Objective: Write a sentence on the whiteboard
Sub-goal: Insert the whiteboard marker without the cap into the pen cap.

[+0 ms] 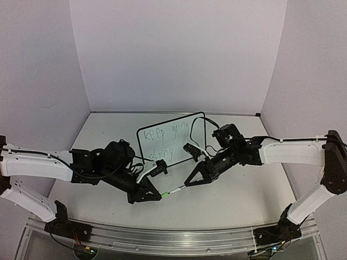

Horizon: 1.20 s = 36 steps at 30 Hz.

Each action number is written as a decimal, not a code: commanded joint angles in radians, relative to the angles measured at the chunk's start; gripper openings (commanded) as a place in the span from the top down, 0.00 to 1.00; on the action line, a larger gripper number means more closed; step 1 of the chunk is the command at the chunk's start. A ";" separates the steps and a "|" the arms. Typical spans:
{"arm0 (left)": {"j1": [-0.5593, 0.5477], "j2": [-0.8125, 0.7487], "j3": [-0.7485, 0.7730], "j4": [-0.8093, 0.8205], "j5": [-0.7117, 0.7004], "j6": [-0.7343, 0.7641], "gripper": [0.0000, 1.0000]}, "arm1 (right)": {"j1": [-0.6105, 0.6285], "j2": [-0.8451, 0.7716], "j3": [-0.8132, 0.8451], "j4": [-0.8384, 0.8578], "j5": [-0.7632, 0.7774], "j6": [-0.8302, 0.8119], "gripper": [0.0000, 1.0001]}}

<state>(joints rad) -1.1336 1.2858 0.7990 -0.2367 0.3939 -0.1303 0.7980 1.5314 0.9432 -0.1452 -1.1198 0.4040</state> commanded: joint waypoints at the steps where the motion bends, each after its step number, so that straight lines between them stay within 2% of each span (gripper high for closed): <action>1: -0.003 -0.014 0.042 0.019 0.025 0.003 1.00 | 0.006 -0.036 0.042 0.002 0.010 -0.022 1.00; 36: -0.003 -0.056 0.031 0.032 0.027 -0.010 1.00 | 0.007 -0.029 0.034 -0.004 0.011 -0.019 1.00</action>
<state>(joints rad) -1.1336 1.2667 0.7986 -0.2354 0.4005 -0.1312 0.7994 1.5070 0.9470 -0.1507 -1.1114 0.4001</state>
